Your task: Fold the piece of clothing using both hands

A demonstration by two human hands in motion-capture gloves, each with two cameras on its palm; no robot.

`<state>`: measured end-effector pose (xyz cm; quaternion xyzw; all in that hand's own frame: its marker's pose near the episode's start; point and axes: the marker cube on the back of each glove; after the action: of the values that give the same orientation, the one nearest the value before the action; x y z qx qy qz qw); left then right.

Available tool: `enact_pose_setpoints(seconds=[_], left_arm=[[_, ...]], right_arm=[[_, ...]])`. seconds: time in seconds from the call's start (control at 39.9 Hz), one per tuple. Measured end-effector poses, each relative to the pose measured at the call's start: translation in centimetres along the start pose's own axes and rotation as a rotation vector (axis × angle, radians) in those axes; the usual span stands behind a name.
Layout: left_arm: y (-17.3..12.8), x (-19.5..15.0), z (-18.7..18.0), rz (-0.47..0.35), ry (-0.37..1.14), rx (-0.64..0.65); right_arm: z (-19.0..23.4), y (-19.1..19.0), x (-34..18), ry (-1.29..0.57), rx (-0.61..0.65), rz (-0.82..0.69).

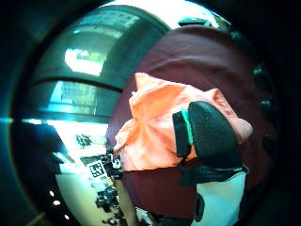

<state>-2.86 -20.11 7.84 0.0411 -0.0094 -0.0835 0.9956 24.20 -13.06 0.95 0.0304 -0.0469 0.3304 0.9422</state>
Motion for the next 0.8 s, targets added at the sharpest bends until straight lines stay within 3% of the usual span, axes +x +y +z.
enact_pose_setpoints(seconds=[0.13,0.23,0.33,0.45,0.63,0.7,0.8], left_arm=[[0.9,1.5,2.0,0.049,0.106,-0.092],[1.4,1.8,3.2,0.050,0.048,-0.232],[1.4,1.5,3.8,0.035,-0.021,-0.312],[1.1,1.8,3.9,0.060,-0.015,-0.296],[0.8,1.6,3.0,0.067,0.067,-0.287],[0.1,1.0,0.7,0.055,0.180,-0.176],[0.9,-0.4,-4.2,0.022,0.288,-0.183]], right_arm=[[2.0,0.0,2.3,-0.210,-0.198,0.064],[1.0,2.5,1.5,-0.453,-0.352,0.057],[1.8,3.4,0.8,-0.566,-0.468,0.151],[2.4,3.1,0.5,-0.558,-0.406,0.213],[0.3,3.3,-2.1,-0.598,-0.256,0.065],[-1.3,3.5,-4.6,-0.619,-0.193,0.023],[-3.4,3.7,-9.1,-0.595,-0.011,-0.061]])
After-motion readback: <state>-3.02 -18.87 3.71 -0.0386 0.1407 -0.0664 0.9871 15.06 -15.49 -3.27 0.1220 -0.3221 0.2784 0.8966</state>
